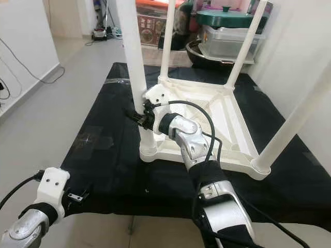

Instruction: Building children table

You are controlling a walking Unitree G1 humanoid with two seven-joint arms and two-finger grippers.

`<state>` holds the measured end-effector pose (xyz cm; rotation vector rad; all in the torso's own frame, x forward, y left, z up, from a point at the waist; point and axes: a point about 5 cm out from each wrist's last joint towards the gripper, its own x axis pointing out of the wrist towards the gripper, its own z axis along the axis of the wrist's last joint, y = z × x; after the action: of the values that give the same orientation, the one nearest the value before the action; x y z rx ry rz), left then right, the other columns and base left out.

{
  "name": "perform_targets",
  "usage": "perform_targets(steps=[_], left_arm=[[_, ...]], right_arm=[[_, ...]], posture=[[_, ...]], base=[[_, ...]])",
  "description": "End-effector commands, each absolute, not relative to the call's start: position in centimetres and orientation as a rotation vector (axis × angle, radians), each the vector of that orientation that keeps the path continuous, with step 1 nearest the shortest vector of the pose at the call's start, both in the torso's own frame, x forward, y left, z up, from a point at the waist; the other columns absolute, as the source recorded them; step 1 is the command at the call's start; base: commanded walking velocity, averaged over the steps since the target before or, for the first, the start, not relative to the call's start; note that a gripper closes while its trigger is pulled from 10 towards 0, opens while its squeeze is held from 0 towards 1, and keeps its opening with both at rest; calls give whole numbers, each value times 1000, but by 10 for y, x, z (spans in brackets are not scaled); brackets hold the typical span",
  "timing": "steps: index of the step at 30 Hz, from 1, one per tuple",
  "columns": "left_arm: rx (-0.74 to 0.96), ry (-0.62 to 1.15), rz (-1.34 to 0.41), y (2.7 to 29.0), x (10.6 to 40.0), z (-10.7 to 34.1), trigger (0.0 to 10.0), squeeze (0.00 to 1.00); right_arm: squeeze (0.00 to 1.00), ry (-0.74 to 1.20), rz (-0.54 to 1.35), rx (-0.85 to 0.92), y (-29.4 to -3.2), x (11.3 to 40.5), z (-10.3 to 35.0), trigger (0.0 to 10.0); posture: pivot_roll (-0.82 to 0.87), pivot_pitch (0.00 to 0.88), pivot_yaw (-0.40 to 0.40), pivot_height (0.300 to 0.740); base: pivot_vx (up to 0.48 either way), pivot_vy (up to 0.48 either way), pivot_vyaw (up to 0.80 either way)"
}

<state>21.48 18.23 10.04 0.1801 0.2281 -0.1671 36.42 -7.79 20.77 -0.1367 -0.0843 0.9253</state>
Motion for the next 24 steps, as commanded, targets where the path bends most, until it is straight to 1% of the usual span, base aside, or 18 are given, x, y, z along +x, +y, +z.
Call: perform_targets(steps=[1,14,19,24], left_arm=[[161,243,-161,182,213,98,10000,0],[157,249,-166,182,215,97,10000,0],[149,246,-160,183,216,97,10000,0],[148,246,-160,183,216,96,10000,0]], right_arm=[[0,81,1012,-83,-63,354,169,0],[0,132,1022,-29,-62,347,157,0],[0,242,983,93,-55,351,152,0],[0,248,985,89,-54,351,151,0]], posture=[[85,0,-107,740],[79,0,-98,740],[83,0,-102,740],[84,0,-103,740]], base=[[0,0,0],[0,0,0],[0,0,0],[0,0,0]])
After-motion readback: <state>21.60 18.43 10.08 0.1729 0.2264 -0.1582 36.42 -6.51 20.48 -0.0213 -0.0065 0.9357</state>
